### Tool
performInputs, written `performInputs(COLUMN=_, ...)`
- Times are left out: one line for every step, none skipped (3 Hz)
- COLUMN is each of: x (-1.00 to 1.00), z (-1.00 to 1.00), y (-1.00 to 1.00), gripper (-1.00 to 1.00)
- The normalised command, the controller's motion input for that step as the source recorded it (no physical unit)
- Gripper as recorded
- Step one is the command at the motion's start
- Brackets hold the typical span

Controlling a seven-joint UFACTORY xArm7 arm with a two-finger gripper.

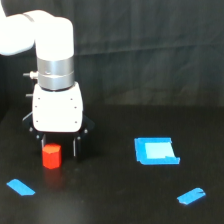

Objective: Pick up the red object from the table

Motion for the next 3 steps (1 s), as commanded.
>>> performInputs(x=0.05, z=-0.19, y=-0.09, gripper=-0.98)
performInputs(x=0.06, z=-0.16, y=-0.06, gripper=-1.00)
performInputs(x=0.10, z=-0.12, y=-0.15, gripper=-1.00)
